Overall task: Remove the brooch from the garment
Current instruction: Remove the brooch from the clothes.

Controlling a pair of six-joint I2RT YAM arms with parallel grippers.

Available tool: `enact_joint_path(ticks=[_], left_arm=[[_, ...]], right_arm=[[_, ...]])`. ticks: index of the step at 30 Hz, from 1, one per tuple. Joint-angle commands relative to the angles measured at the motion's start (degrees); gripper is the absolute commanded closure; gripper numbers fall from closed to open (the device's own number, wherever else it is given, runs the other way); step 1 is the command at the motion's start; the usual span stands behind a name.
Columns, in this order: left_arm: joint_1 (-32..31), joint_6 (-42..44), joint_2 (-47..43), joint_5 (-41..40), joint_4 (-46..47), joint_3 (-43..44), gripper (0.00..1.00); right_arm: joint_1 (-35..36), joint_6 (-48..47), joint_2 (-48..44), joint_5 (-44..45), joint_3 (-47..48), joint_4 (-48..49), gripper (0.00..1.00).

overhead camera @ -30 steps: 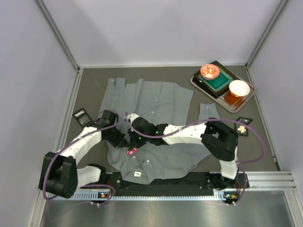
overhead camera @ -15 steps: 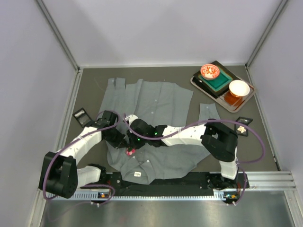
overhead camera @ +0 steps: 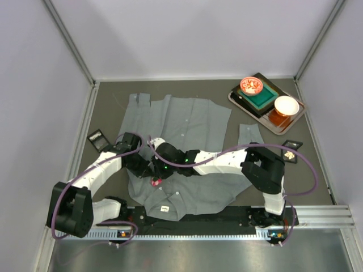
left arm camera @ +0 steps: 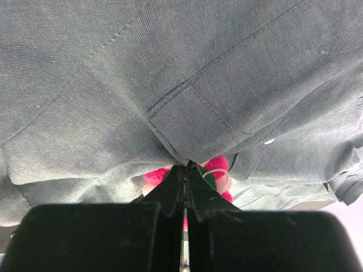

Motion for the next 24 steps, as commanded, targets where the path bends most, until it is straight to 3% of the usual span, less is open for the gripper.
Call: enact_joint_path(ticks=[1, 9, 12, 13, 17, 19, 24], left_arm=[[-0.14, -2.27, -0.66, 1.54, 0.58, -0.28, 1.0], [-0.14, -3.15, -2.07, 1.54, 0.84, -0.81, 1.0], [-0.05, -2.97, -1.98, 1.45, 0.75, -0.99, 1.0], [-0.14, -2.89, -1.98, 1.37, 0.58, -0.99, 1.0], [-0.05, -2.71, -2.5, 1.72, 0.58, -0.64, 1.0], [-0.05, -2.18, -2.59, 1.45, 0.23, -0.29, 1.0], [-0.05, -2.09, -2.68, 1.54, 0.58, -0.63, 1.0]], right_arm=[[1.23, 3.01, -0.05, -2.74, 2.13, 3.74, 0.98], [0.97, 6.09, 1.45, -6.08, 1.52, 6.8, 0.98], [-0.7, 8.36, -0.31, -11.77, -3.22, 17.06, 0.98], [-2.09, 9.51, -0.4, -17.63, -5.84, 20.23, 0.98], [-6.84, 19.43, -1.1, -26.11, -18.15, 50.31, 0.86], [-8.61, 21.82, -1.19, -27.69, -21.5, 52.77, 0.83], [-9.4, 15.76, -5.66, -25.51, -22.92, 46.64, 0.7]])
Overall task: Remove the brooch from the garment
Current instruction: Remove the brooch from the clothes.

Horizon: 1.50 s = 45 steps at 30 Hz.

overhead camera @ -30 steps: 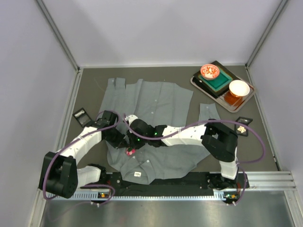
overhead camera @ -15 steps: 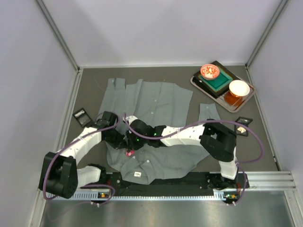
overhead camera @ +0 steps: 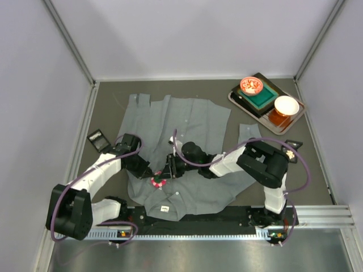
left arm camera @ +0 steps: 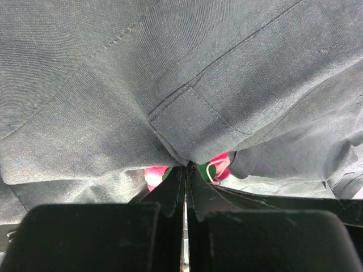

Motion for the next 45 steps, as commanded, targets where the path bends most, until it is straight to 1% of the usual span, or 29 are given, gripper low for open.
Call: enact_joint_path(ticks=[1, 2, 3, 5, 7, 8, 10, 11, 13, 16, 18, 21, 22, 24, 26, 27, 28, 31, 35, 40, 43, 45], left_arm=[[-0.05, -0.74, -1.5, 0.97, 0.58, 0.33, 1.0], [-0.14, -0.74, -1.42, 0.97, 0.58, 0.33, 1.0], [-0.05, -0.65, -1.5, 0.97, 0.67, 0.24, 1.0], [-0.14, -0.56, -1.68, 0.89, 0.49, 0.33, 1.0], [-0.14, -0.56, -1.76, 0.89, 0.49, 0.33, 1.0], [-0.05, -0.48, -1.68, 1.15, 0.49, 0.24, 1.0], [-0.05, -0.56, -1.77, 1.32, 0.67, 0.33, 1.0], [-0.05, -0.56, -1.68, 1.59, 0.75, 0.41, 1.0], [-0.14, -0.48, -1.68, 1.76, 0.84, 0.41, 1.0], [-0.14, -0.39, -1.77, 2.2, 1.19, 0.24, 1.0], [-0.05, 0.05, -1.94, 2.64, 1.54, 0.15, 1.0], [-0.14, 1.63, -2.38, 3.34, 2.51, 0.15, 1.0], [-0.14, 1.81, -2.56, 3.52, 2.77, -0.02, 1.0], [-0.14, 1.99, -3.08, 3.61, 3.13, -0.2, 1.0], [-0.05, 1.99, -3.7, 3.44, 3.3, -0.55, 1.0], [-0.05, 1.99, -4.05, 3.35, 3.3, -0.73, 1.0], [0.04, 1.99, -4.23, 3.17, 3.3, -0.9, 1.0], [-0.05, 1.9, -4.84, 2.91, 3.22, -1.52, 1.0], [-0.05, 1.55, -5.28, 2.56, 2.95, -2.13, 1.0], [-0.05, 1.63, -5.02, 1.77, 3.21, -2.83, 1.0], [-0.05, 1.54, -3.71, 3.25, 5.66, -3.89, 1.0], [-0.05, 1.98, -3.0, 3.87, 5.59, -3.98, 1.0]], right_arm=[[-0.53, -1.64, -6.39, -1.77, -0.03, 6.48, 0.69], [-0.7, -2.08, -6.83, -1.86, -0.12, 6.39, 0.66], [-0.79, -2.08, -7.44, -1.94, -0.04, 6.22, 0.66], [-0.88, -2.17, -7.8, -0.98, 0.31, 4.47, 0.61], [-0.88, -2.34, -7.01, -0.97, 1.9, 1.83, 0.59], [-0.88, -1.56, -6.66, -1.06, 2.07, 2.08, 0.59], [-0.62, -0.5, -5.44, -0.98, 2.07, 2.87, 0.6], [-0.36, -0.33, -5.08, -0.98, 2.16, 2.79, 0.64], [0.08, -0.15, -4.2, -0.45, 2.43, 2.79, 0.68], [0.17, -0.59, -4.02, 1.48, 2.95, 0.6, 0.69], [0.17, -2.78, -4.72, 4.36, 3.22, -3.53, 0.69], [-0.27, -5.68, -6.13, 7.1, 3.83, -8.89, 0.63], [-0.53, -6.03, -6.22, 7.11, 4.09, -9.86, 0.59], [-1.14, -6.65, -5.26, 5.89, 5.76, -13.54, 0.58], [-1.15, -6.31, -4.9, 5.18, 5.42, -13.65, 0.54], [-1.06, -5.78, -4.81, 4.3, 4.89, -11.65, 0.53], [-1.14, -5.25, -4.73, 3.95, 4.45, -10.93, 0.5], [-1.15, -4.28, -4.81, 3.42, 3.4, -9.52, 0.45], [-1.15, -4.46, -5.25, 5.17, 2.17, -11.19, 0.45], [-0.71, -4.72, -5.52, 5.18, 1.64, -11.45, 0.46], [-0.71, -5.95, -5.69, 5.96, 1.29, -11.37, 0.46], [-0.71, -7.09, -5.87, 6.05, 1.11, -11.01, 0.46]])
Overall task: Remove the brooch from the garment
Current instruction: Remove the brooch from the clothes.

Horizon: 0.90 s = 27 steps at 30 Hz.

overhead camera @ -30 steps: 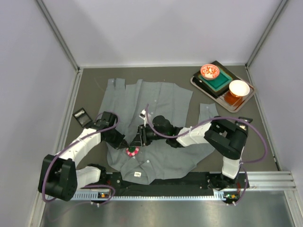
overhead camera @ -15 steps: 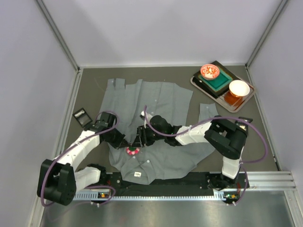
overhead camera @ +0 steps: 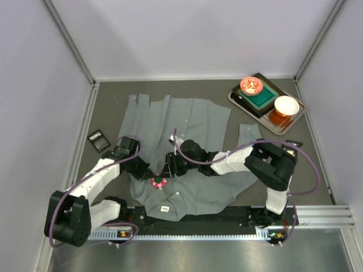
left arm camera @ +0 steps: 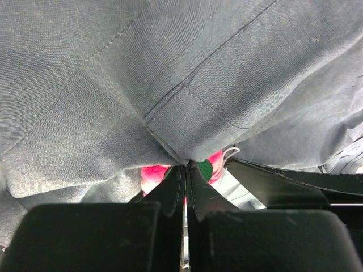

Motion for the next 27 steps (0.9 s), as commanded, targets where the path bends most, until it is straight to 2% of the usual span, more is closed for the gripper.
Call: enact_joint_path(ticks=[1, 2, 5, 9, 12, 13, 19, 20, 22, 24, 25, 26, 27], left_arm=[[-0.05, 0.98, 1.24, 1.23, 1.79, -0.75, 0.96], [-0.05, 1.15, 0.98, 1.14, 1.44, -0.74, 0.89], [-0.05, 1.42, -0.86, -0.52, 0.38, -0.57, 0.86], [0.04, 1.16, -2.36, -1.58, -1.2, -0.22, 0.72], [-0.05, 1.51, -3.59, -1.85, -2.43, 0.04, 0.66], [-0.05, 1.86, -4.63, -1.93, -2.78, 0.22, 0.6], [-0.05, 4.06, -10.18, -6.23, -10.07, 4.7, 0.48], [-0.05, 3.97, -10.79, -7.2, -11.21, 5.84, 0.48], [-0.05, 3.01, -12.64, -8.08, -14.02, 6.29, 0.59], [-0.05, 2.48, -14.48, -6.61, -13.25, 4.8, 0.62], [-0.05, 1.69, -14.92, -5.9, -10.55, 3.57, 0.68], [0.04, 0.73, -15.27, -5.02, -9.13, 0.78, 0.81], [-0.05, -0.07, -15.45, -3.1, -7.55, -0.73, 0.83]], right_arm=[[-0.01, -3.2, -1.5, 1.07, -0.64, 1.23, 0.46], [-0.09, -3.64, -1.58, 0.9, -0.55, 1.4, 0.46], [-0.53, -4.96, -0.8, -1.03, 1.37, 0.0, 0.47], [-0.53, -4.35, 1.05, -3.58, 2.96, 0.44, 0.48], [-0.97, -3.38, 1.75, -4.03, 4.02, 0.35, 0.49], [-1.06, -3.3, 1.84, -3.94, 4.19, 0.0, 0.49], [-2.03, -4.69, 1.67, -4.12, 6.65, -3.33, 0.53], [-2.11, -5.66, 1.67, -3.94, 7.35, -4.82, 0.54], [-2.12, -8.72, 1.93, -3.76, 10.32, -8.33, 0.6], [-2.12, -10.32, 2.81, -5.16, 12.1, -11.68, 0.61], [-2.12, -10.94, 3.24, -5.69, 13.32, -12.04, 0.63], [-2.12, -11.12, 3.77, -6.83, 13.94, -12.48, 0.69], [-2.03, -11.12, 4.21, -7.1, 14.38, -12.48, 0.73]])
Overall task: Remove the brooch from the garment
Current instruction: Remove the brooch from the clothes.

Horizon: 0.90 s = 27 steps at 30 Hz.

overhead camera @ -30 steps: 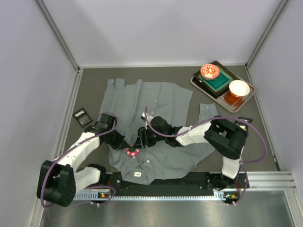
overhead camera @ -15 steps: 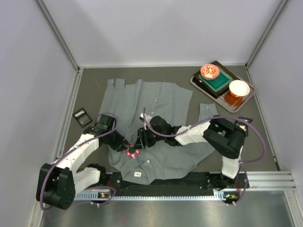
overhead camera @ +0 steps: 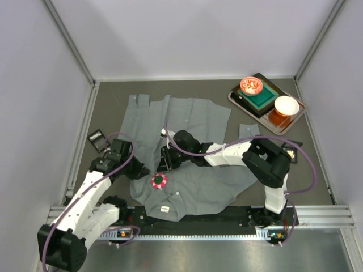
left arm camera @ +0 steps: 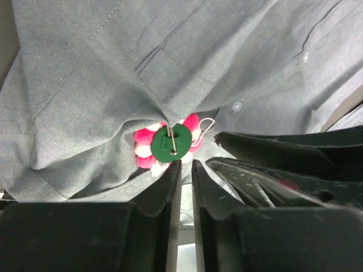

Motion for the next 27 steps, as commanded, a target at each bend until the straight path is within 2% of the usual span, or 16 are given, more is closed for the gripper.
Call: enact_joint_path(ticks=[1, 5, 8, 13, 18, 27], left_arm=[[0.04, -2.91, -1.44, 3.84, 7.04, -5.98, 0.85], [-0.05, -2.4, 1.45, 6.41, 12.36, -8.55, 0.89], [-0.05, -1.16, 6.01, 6.49, 11.75, -8.28, 0.93], [-0.05, -2.48, 7.61, 7.02, 14.65, -11.09, 0.97], [-0.05, -2.13, 7.61, 4.3, 11.67, -11.62, 1.0], [-0.05, -2.39, 10.51, 4.48, 12.37, -11.8, 1.0]], right_arm=[[-0.43, -3.34, 1.74, -3.25, 5.14, -2.67, 0.75], [-0.43, -2.63, 4.64, -7.03, 7.08, -1.26, 0.85], [-0.34, -1.93, 6.31, -10.72, 8.31, -0.21, 0.92], [-0.26, -1.93, 8.16, -11.87, 7.87, 3.04, 1.0], [0.18, -2.37, 9.22, -13.02, 8.66, 3.66, 1.0], [0.8, -2.37, 11.15, -13.54, 10.16, 4.01, 1.0]])
